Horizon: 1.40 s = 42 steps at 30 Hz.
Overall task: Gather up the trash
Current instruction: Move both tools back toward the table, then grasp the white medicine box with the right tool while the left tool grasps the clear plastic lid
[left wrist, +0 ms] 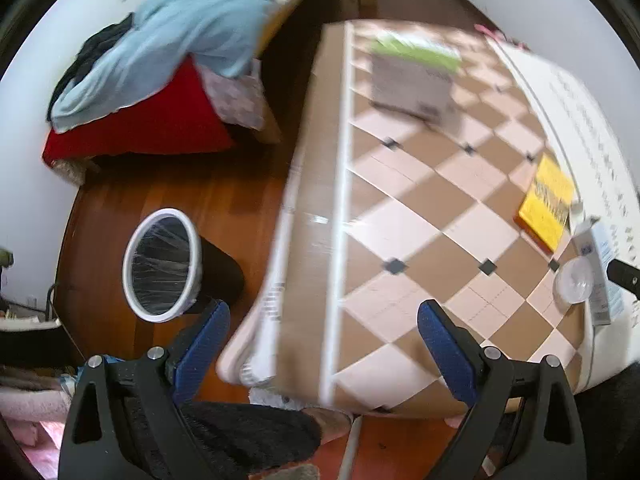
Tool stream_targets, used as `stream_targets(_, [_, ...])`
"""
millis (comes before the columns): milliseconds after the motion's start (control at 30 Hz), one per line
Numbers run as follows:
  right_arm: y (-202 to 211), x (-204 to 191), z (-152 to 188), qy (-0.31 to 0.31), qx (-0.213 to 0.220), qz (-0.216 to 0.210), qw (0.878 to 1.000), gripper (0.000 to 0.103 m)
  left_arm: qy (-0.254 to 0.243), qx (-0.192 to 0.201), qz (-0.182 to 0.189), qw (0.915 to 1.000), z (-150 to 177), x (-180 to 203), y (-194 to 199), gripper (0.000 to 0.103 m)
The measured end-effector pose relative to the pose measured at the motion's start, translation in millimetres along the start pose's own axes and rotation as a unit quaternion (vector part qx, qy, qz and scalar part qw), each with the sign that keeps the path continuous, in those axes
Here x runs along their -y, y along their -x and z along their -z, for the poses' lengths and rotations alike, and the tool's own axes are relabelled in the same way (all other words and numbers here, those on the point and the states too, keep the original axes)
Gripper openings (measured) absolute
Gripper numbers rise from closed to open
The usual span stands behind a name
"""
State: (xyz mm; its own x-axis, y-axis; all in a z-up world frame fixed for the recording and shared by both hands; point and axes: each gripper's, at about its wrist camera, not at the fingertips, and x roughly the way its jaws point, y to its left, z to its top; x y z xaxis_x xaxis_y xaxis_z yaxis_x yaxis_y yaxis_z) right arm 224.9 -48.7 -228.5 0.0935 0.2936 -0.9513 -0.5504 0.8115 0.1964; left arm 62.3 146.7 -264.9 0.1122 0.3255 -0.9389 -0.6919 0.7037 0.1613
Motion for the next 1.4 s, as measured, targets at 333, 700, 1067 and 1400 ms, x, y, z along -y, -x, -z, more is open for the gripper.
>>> stream_targets(333, [-66, 47, -9, 0.006, -0.05, 0.014, 0.999, 0.053, -0.045, -0.019, -0.008, 0.9988, -3, 52, -8, 0.096])
stream_targets(700, [-19, 123, 5, -0.065, 0.005, 0.044, 0.997, 0.042, -0.111, -0.024, 0.118, 0.9865, -5, 146, 21, 0.096])
stream_targets(1067, [-39, 159, 7, -0.096, -0.02, 0.058, 0.994, 0.05, -0.163, -0.05, 0.109, 0.9794, -2, 206, -5, 0.039])
stream_targets(1400, [-42, 152, 8, -0.075, -0.012, 0.066, 0.995, 0.039, -0.159, -0.02, 0.108, 0.9813, -2, 199, 1, 0.036])
